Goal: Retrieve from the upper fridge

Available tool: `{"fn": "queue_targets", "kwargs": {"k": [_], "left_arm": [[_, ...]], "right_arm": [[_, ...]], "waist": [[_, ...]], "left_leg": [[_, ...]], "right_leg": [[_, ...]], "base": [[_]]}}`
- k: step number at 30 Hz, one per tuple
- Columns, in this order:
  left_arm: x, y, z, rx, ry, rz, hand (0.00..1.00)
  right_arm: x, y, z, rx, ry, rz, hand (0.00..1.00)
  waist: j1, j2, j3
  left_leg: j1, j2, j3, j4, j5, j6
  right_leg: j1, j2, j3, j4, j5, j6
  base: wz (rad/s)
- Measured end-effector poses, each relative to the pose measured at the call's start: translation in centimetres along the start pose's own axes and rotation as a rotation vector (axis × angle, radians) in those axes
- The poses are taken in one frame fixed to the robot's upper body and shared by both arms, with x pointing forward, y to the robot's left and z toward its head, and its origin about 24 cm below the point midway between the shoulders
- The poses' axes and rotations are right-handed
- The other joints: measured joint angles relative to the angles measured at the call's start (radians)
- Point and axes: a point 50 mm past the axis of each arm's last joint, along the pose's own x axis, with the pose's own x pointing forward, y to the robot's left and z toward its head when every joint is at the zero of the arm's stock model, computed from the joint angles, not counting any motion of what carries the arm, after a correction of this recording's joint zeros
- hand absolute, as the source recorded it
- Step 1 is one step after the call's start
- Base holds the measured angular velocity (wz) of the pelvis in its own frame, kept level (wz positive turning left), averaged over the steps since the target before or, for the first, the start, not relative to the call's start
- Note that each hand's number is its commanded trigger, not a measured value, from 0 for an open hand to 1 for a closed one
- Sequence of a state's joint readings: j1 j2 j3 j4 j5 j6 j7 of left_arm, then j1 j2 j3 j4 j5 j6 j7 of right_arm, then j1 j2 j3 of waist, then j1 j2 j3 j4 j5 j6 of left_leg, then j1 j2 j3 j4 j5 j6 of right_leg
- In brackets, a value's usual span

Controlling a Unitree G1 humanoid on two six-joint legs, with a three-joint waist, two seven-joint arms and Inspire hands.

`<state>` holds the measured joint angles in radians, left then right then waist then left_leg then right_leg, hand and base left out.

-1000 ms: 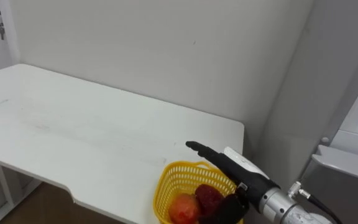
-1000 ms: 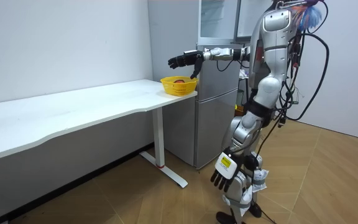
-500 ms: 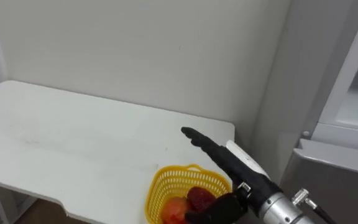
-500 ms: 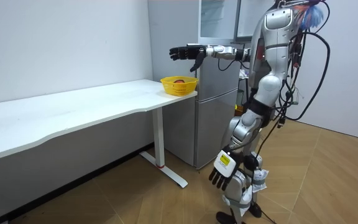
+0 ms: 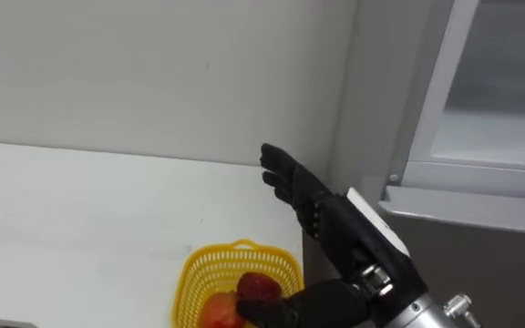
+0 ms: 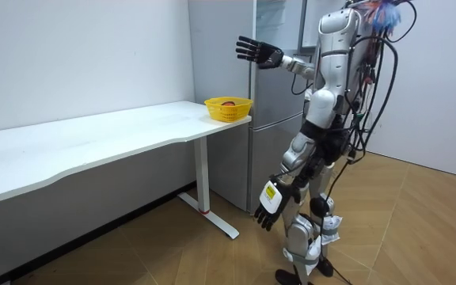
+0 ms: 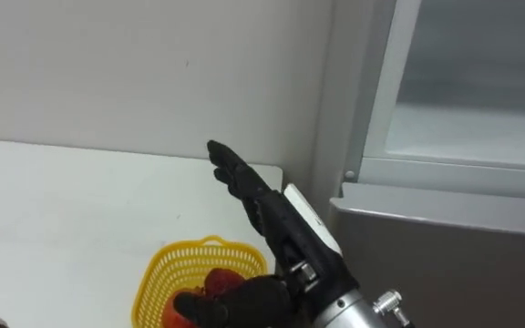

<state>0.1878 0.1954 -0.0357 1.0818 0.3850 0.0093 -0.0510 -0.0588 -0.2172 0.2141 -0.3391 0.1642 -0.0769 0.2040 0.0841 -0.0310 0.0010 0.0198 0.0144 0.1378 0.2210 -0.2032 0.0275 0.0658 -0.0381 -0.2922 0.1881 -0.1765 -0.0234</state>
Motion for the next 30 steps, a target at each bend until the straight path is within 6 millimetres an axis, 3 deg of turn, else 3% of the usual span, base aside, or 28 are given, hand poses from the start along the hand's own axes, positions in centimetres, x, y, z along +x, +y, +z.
{"fn": "queue_targets", "kwargs": {"k": [8,15,20,30], "left_arm": [[-0.1,-0.7,-0.2,0.011,0.004,-0.016,0.0],[-0.4,-1.3,-1.6,0.011,0.032,-0.032,0.0],[-0.5,-1.7,-1.8,0.03,0.033,-0.047,0.0],[-0.4,-1.4,-1.2,0.036,0.01,-0.039,0.0]], "right_arm": [[-2.0,0.0,-0.3,0.018,0.037,-0.049,0.0],[-5.1,-0.7,-2.3,0.032,0.158,-0.146,0.0],[-6.9,-1.0,-3.7,0.047,0.249,-0.196,0.0],[-9.1,-1.9,-4.0,0.031,0.302,-0.299,0.0]], "waist": [[-0.03,0.034,-0.0064],[-0.088,0.038,-0.0072],[-0.107,0.04,-0.007],[-0.164,0.04,-0.0087]], "left_leg": [[-0.01,0.005,0.03,-0.004,-0.001,0.002],[-0.008,0.008,0.053,0.002,-0.001,0.002],[-0.002,0.01,0.072,0.002,-0.003,0.004],[0.008,0.014,0.111,-0.008,-0.011,0.006]], "right_leg": [[-0.028,0.004,0.04,0.015,0.001,-0.002],[-0.031,0.005,0.057,0.014,0.001,-0.002],[-0.039,0.009,0.084,0.019,0.001,-0.001],[-0.048,0.014,0.116,0.017,0.004,0.003]], "base": [[-0.11],[-0.07],[-0.11],[-0.11]]}}
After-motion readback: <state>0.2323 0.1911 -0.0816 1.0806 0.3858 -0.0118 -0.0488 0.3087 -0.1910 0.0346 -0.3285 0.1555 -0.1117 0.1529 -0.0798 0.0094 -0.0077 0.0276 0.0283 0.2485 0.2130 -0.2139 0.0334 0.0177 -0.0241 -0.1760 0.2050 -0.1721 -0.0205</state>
